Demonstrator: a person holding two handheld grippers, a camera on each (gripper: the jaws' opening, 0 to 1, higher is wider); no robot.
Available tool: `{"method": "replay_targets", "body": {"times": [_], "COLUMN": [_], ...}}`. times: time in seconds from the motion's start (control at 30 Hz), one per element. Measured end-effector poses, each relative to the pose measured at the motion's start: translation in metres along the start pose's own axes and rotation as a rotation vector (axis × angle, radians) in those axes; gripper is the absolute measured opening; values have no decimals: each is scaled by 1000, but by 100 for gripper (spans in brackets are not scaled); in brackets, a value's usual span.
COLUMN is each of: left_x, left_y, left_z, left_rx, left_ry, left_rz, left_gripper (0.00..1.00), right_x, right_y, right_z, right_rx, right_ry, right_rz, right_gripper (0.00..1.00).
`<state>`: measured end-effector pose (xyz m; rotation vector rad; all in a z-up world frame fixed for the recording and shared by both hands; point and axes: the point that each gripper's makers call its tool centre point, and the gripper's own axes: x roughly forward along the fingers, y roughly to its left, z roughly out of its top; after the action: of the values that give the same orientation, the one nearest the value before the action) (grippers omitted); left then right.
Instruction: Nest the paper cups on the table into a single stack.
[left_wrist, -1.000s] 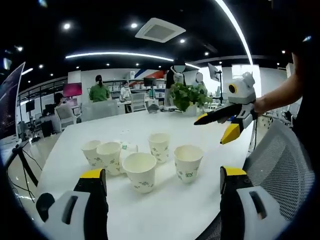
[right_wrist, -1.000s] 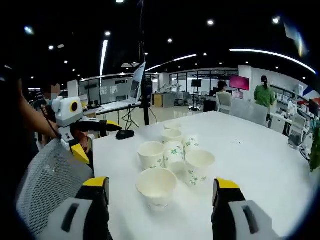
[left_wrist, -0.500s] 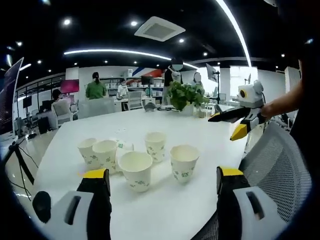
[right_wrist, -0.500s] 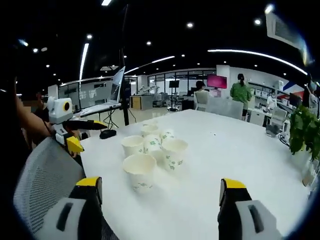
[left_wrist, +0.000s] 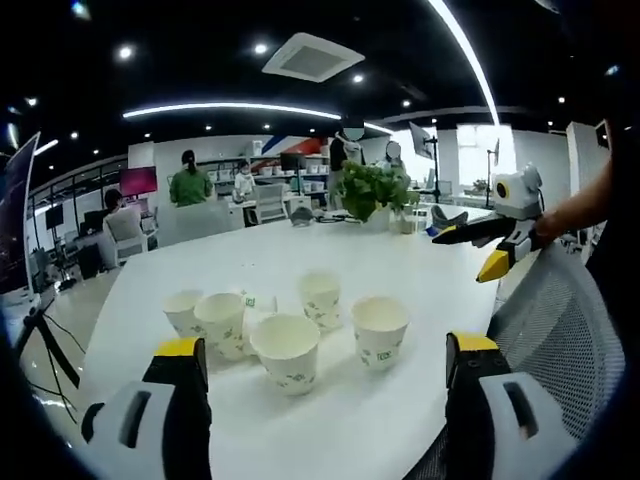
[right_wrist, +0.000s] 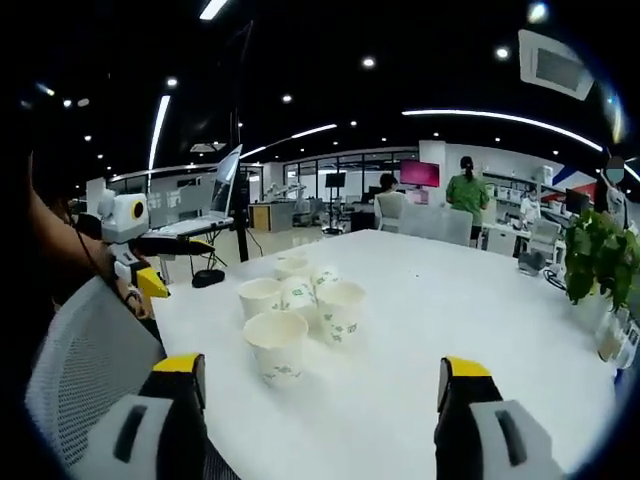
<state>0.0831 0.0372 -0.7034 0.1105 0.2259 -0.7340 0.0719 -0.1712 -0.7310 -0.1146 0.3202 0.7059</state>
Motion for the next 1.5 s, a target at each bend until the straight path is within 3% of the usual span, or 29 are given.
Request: {"method": "replay_targets", "body": {"times": [0.13, 0.4, 0.5, 0.6, 0.87, 1.1, 1.5], "left_x": [4, 28, 37, 46, 62, 73, 86], "left_y": [4, -1, -2, -4, -3, -1, 12], "left_z": [6, 3, 3, -7, -20, -33, -42], "left_rx": [11, 71, 106, 102, 155, 209, 243], "left_ry": [-17, 32, 50, 119, 171, 235, 282], "left_rz": [-10, -77, -95, -138, -177, -177, -157], "left_gripper": [86, 74, 64, 53, 39, 29, 12], "right_x": [0, -1, -1, -1, -1, -1, -2], "right_y": [2, -2, -4, -6, -8, -9, -10], "right_z": [-1, -2, -3, -4, -5, -7, -8], "right_rx": [-21, -29, -23, -16, -11, -11, 1], "right_ry": [2, 2, 2, 3, 6, 19, 22], "right_rz": [9, -12, -19, -23, -39, -41, -51], "right_gripper": [98, 97, 96, 95, 94, 93, 91]}}
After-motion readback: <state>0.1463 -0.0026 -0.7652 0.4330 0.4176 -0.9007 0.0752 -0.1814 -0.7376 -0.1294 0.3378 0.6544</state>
